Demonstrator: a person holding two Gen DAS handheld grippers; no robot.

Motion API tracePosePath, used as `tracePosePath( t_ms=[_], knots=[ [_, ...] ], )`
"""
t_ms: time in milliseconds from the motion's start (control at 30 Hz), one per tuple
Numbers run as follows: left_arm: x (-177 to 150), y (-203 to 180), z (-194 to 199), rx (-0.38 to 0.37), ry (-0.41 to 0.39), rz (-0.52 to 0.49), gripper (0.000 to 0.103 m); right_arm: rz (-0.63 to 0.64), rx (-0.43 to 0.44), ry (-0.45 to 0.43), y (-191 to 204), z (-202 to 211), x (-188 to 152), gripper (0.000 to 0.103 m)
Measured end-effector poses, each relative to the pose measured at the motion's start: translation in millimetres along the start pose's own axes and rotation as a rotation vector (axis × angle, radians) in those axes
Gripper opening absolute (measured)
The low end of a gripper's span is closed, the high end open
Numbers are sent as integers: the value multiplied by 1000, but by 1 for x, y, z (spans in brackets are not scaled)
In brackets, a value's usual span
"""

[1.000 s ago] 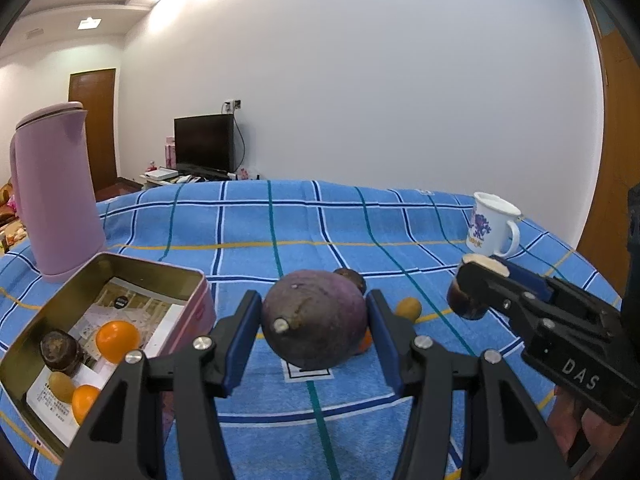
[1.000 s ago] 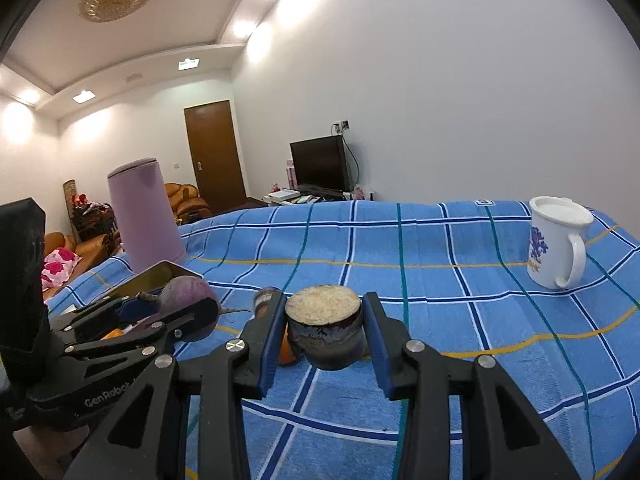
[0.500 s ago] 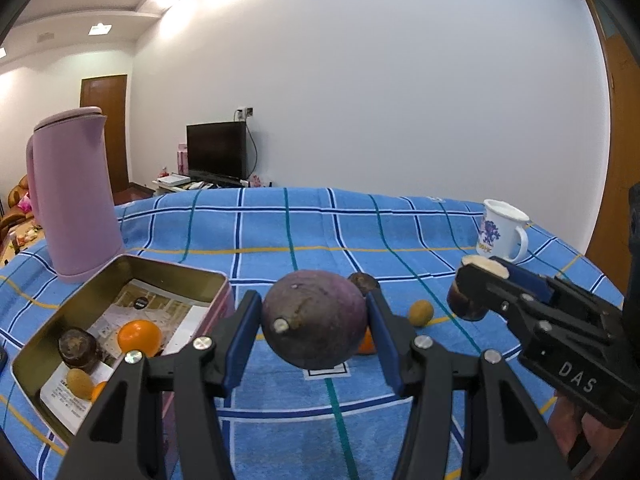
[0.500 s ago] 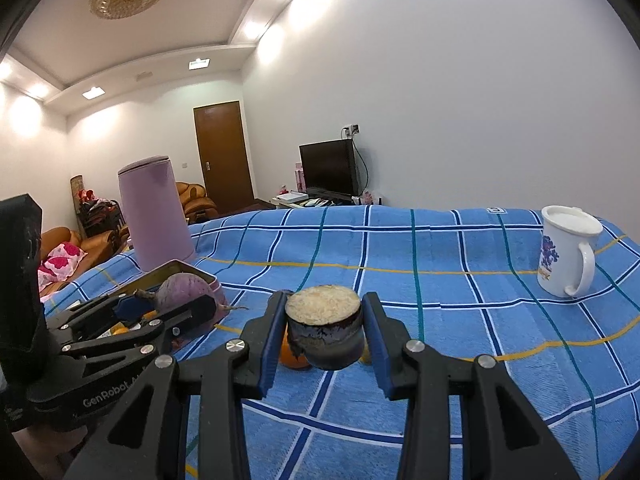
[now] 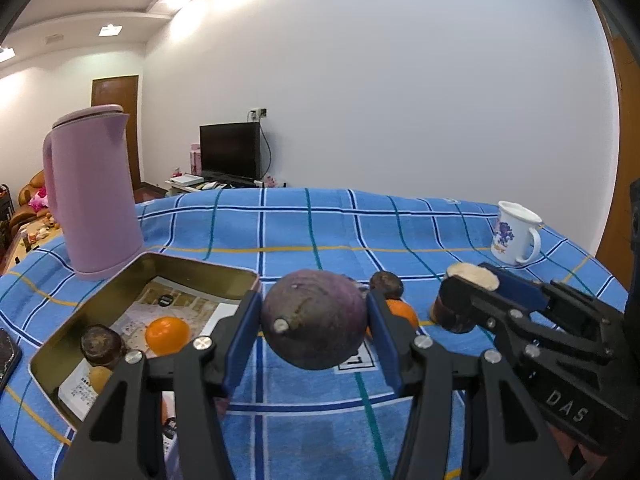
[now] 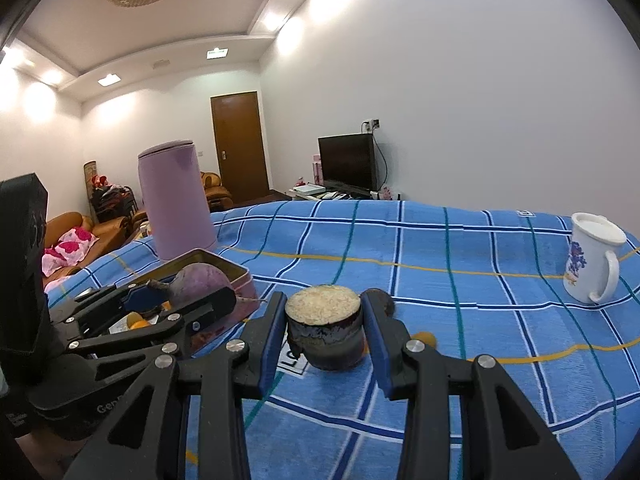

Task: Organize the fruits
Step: 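Lift and carry the purple fruit and round cake over the pink tin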

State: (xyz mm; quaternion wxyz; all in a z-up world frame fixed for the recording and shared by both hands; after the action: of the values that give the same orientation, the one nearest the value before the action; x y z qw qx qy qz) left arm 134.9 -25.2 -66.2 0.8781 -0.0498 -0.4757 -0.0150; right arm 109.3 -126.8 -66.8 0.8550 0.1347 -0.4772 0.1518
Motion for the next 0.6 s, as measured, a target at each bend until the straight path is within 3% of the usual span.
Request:
tracePosePath(
  t_ms=[600],
  knots=[
    [-4,37,8,41,0,48,56,44,36,17,31,-15,2,40]
  ],
)
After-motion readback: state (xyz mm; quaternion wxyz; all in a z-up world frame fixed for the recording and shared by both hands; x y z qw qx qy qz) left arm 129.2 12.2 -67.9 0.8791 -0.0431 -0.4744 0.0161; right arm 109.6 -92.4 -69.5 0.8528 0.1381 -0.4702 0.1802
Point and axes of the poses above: each gripper's, at about its wrist camera, not at the fingertips, and z roughly against the way its jaws point, y to its left, x to its top, the point moved 8 cm from there along -z, roughly the way its jaws point, and after that the axes turned 8 degrees about y, right-handed, at the moved point
